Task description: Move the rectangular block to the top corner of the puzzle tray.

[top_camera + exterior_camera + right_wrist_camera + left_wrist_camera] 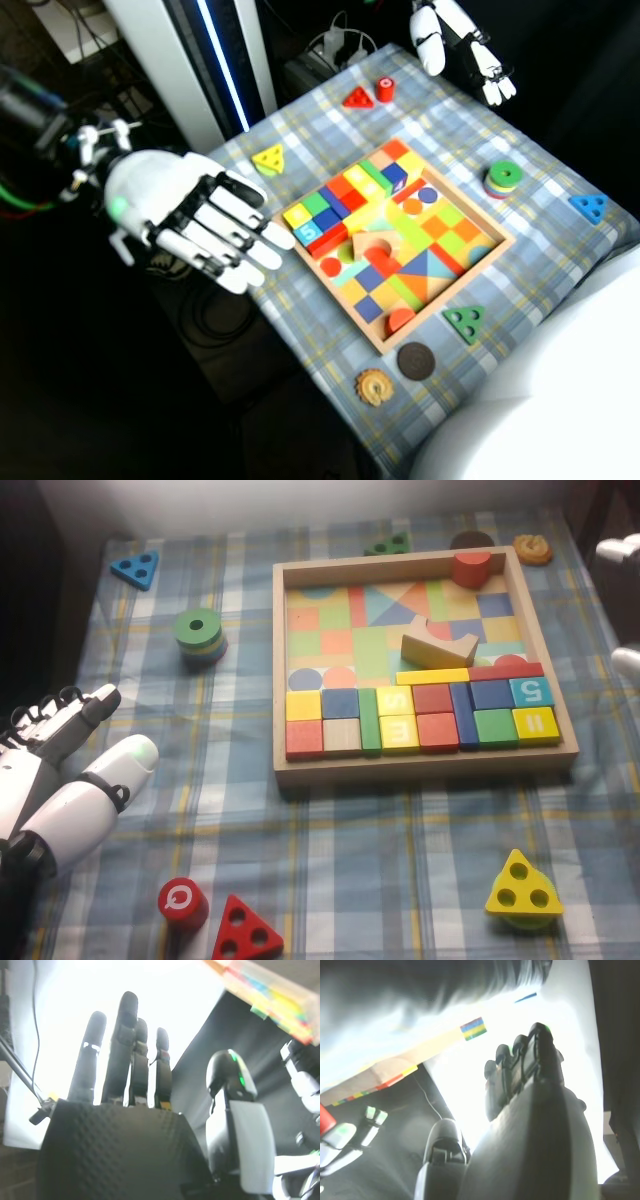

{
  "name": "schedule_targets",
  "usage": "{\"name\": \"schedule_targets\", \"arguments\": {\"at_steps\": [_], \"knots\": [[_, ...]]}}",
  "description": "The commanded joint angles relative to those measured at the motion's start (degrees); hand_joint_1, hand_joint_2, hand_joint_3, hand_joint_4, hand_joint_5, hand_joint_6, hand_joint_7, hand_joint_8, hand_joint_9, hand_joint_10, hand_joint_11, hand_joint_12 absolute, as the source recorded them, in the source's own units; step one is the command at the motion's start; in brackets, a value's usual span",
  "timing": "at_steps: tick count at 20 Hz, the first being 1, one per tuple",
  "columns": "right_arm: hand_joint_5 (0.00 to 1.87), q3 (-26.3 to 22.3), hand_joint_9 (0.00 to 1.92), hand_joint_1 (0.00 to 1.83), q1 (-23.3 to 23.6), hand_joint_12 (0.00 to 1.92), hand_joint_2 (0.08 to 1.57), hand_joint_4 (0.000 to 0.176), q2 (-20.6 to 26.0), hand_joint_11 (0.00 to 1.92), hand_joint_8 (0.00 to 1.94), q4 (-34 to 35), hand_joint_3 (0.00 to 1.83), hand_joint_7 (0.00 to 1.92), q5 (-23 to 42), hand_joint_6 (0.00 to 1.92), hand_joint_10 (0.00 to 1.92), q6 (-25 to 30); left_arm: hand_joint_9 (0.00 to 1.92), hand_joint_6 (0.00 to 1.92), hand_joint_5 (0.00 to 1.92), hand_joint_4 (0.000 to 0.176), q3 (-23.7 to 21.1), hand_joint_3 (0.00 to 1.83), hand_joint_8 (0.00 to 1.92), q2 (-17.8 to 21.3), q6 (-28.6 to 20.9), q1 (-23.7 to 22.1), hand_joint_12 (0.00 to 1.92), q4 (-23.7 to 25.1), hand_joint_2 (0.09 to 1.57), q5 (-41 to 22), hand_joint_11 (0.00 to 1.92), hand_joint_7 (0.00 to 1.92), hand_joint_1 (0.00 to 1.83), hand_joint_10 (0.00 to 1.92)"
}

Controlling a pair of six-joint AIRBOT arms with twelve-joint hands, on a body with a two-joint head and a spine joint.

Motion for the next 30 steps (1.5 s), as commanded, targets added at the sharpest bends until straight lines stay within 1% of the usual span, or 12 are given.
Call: {"name": "schedule_targets", "arguments": {"at_steps": [1, 10, 12, 13, 14, 15, 16, 20, 21, 22, 26, 30], "knots": [[0.43, 0.53, 0.47, 0.66, 1.29, 1.31, 1.20, 0.000, 0.56, 0.00, 0.00, -2.29, 0.00, 0.50, 3.70, 0.00, 0.02, 1.47, 0.09, 0.01, 0.32, 0.034, 0.12, 0.00, 0.00, -0.01, -0.38, -0.45, 0.00, 2.61, 1.25, -6.08, 0.00, 0.25, 0.00, 0.01], [0.16, 8.84, 0.66, 1.17, 17.39, 1.51, 1.12, 0.000, 3.13, 0.20, 0.01, -22.65, 0.00, 0.52, -17.68, 0.00, 0.09, 12.89, 0.11, 0.00, 0.30, 0.044, 0.03, 0.00, 0.00, -0.03, -0.37, -0.43, 0.00, 2.32, 1.25, -5.65, 0.01, 0.23, 0.00, 0.01], [0.14, 10.63, 0.80, 1.21, 22.36, 1.50, 1.12, 0.000, 2.16, 0.41, 0.04, -28.70, 0.00, 0.67, -23.33, 0.00, 0.33, 14.23, 0.10, 0.00, 0.30, 0.045, 0.04, 0.01, 0.00, -0.03, -0.37, -0.41, 0.00, 2.32, 1.26, -5.66, 0.00, 0.23, 0.00, 0.01], [0.16, 11.48, 0.80, 1.20, 24.36, 1.55, 1.12, 0.000, 1.46, 0.58, 0.10, -32.10, 0.00, 0.79, -25.81, 0.00, 0.72, 15.85, 0.11, 0.00, 0.31, 0.038, 0.05, 0.01, 0.00, -0.04, -0.37, -0.39, 0.00, 2.32, 1.27, -5.63, 0.00, 0.23, 0.00, 0.01], [0.19, 12.66, 0.92, 1.32, 26.29, 1.63, 1.13, 0.000, 0.57, 0.84, 0.92, -36.23, 0.00, 0.89, -28.08, 0.00, 1.15, 19.09, 0.11, 0.00, 0.31, 0.033, 0.06, 0.01, 0.00, -0.05, -0.37, -0.36, 0.00, 2.32, 1.27, -5.59, 0.00, 0.23, 0.00, 0.01], [0.20, 13.44, 1.00, 1.34, 27.36, 1.67, 1.14, 0.000, -0.16, 0.95, 1.12, -38.94, 0.00, 0.90, -29.26, 0.00, 1.32, 21.70, 0.11, 0.00, 0.31, 0.030, 0.06, 0.01, 0.00, -0.05, -0.37, -0.35, 0.00, 2.32, 1.26, -5.57, 0.00, 0.23, 0.00, 0.01], [0.21, 14.67, 1.18, 1.35, 28.42, 1.76, 1.11, 0.000, -1.30, 1.14, 1.08, -42.19, 0.00, 0.97, -30.53, 0.00, 1.45, 24.87, 0.11, 0.00, 0.31, 0.037, 0.06, 0.00, 0.00, -0.06, -0.37, -0.33, 0.00, 2.32, 1.26, -5.53, 0.00, 0.23, 0.00, 0.01], [0.30, 16.36, 1.42, 1.38, 30.90, 1.92, 1.04, 0.000, -3.79, 1.43, 1.87, -48.44, 0.00, 1.19, -33.76, 0.01, 1.90, 27.00, 0.10, 0.00, 0.30, 0.046, 0.07, 0.00, 0.00, -0.10, -0.37, -0.32, 0.00, 2.32, 1.26, -5.37, 0.00, 0.23, 0.00, 0.00], [0.29, 16.33, 1.52, 1.50, 31.76, 1.92, 1.04, 0.000, -4.04, 1.51, 1.93, -50.08, 0.00, 1.30, -34.72, 0.00, 1.92, 27.31, 0.10, 0.00, 0.30, 0.038, 0.05, 0.01, 0.00, -0.10, -0.37, -0.27, 0.00, 2.32, 1.27, -5.37, 0.00, 0.23, 0.00, 0.00], [0.30, 16.35, 1.61, 1.75, 32.68, 1.92, 1.05, 0.000, -4.24, 1.61, 1.94, -51.79, 0.00, 1.43, -35.86, 0.01, 1.92, 27.51, 0.10, 0.00, 0.30, 0.052, 0.05, 0.00, 0.00, -0.10, -0.37, -0.21, 0.00, 2.32, 1.27, -5.32, 0.00, 0.24, 0.00, 0.00], [0.35, 16.74, 1.65, 1.83, 35.49, 1.92, 1.06, 0.000, -4.46, 1.66, 1.94, -56.89, 0.00, 1.49, -39.59, 0.01, 1.92, 28.59, 0.10, 0.00, 0.29, 0.044, 0.07, 0.01, 0.00, -0.11, -0.36, -0.19, 0.00, 2.32, 1.27, -4.96, 0.00, 0.23, 0.00, 0.00], [0.34, 19.86, 1.57, 1.83, 39.12, 1.92, 1.07, 0.000, -5.81, 1.62, 1.94, -70.09, 0.01, 1.37, -41.68, 0.01, 1.92, 42.46, 0.11, 0.00, 0.29, 0.052, 0.07, 0.00, 0.00, -0.08, -0.37, 0.04, 0.00, 2.32, 1.26, -4.92, 0.00, 0.23, 0.00, 0.00]]}}
